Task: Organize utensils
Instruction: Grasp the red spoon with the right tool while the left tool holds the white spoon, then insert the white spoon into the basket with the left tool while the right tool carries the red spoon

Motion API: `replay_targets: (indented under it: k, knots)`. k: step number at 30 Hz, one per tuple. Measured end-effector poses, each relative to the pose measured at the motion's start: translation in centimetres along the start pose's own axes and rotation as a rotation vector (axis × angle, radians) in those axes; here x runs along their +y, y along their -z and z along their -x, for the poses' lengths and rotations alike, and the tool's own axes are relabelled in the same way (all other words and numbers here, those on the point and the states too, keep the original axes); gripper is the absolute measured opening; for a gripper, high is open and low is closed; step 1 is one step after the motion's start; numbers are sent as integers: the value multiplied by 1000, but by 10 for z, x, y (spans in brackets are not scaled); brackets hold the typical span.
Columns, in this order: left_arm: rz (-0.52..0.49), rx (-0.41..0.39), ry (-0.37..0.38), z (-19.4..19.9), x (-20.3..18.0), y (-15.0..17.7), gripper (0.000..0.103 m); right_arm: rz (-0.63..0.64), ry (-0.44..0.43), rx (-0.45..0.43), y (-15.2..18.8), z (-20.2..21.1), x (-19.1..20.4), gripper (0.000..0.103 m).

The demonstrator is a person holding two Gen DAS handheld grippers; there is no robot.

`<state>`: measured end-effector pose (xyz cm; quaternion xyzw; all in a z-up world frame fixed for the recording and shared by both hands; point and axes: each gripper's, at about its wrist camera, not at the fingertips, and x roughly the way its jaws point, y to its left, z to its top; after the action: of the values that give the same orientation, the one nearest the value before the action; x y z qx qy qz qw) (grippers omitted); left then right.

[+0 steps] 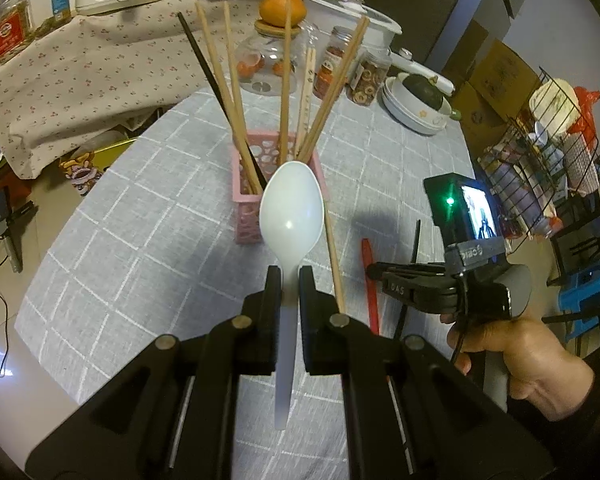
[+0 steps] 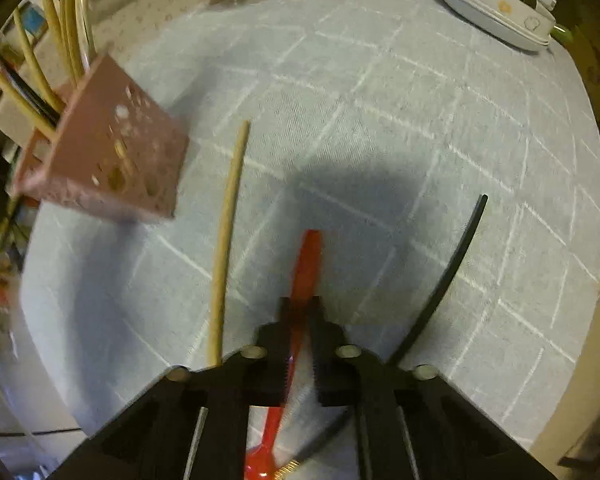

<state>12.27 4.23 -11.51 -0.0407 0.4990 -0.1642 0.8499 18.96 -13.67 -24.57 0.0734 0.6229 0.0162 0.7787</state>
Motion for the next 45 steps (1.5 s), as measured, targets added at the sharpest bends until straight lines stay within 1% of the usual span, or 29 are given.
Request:
replay_targets:
  k: [5,7,11,12,15,17,19,21,22,23,24,25,26,32,34,35,36,38,40,43,45]
  knots:
    - [13,-48,11,8,1,-3,10,10,-75,-86,-8,28,-1,3]
    - [23,-86,21,14,3,-5,10,13,-99,-114,-8,41,-1,3]
    - [53,-210,40,31,5,-14,10,8,-172,-190,-7,71,0,3]
    - [71,-260,50,35,7,-18,10,12,-182,-213,-5,76,3,3]
    - [107,-365,68,36,10,-29,10,31,-220,-275,-4,97,1,3]
    - [114,-410,67,31,8,-34,10,48,-229,-305,-4,108,2,2]
    - [118,-443,48,23,6,-39,10,60,-234,-293,-5,107,-4,3]
    - [149,-448,52,18,7,-41,10,72,-243,-233,-11,98,-9,5]
    - [166,-448,64,18,9,-42,10,67,-228,-196,-14,88,-10,6]
    - [177,-448,72,19,8,-42,10,55,-200,-145,-18,74,-11,14]
    - [188,-447,85,20,8,-42,10,49,-180,-114,-17,68,-11,28]
    - [189,-444,94,22,7,-42,10,41,-147,-75,-20,55,-11,34]
    - [185,-439,98,23,5,-41,10,45,-116,-46,-22,44,-9,37]
    - [144,-422,98,26,0,-35,10,127,5,35,-19,6,15,37]
    - [135,-427,94,29,2,-34,10,137,64,72,-16,-10,20,29]
    - [135,-430,94,30,3,-34,10,165,95,29,-15,-8,26,14]
    - [137,-435,96,32,4,-33,10,182,104,27,-14,-10,30,12]
    - [147,-448,98,35,7,-33,10,184,79,13,-14,-10,34,11]
    - [158,-478,105,40,11,-33,10,181,56,-14,-14,-6,34,10]
    - [161,-529,104,41,12,-37,10,165,19,-93,-16,15,28,10]
    - [155,-570,89,39,10,-40,10,152,-13,-148,-18,33,23,10]
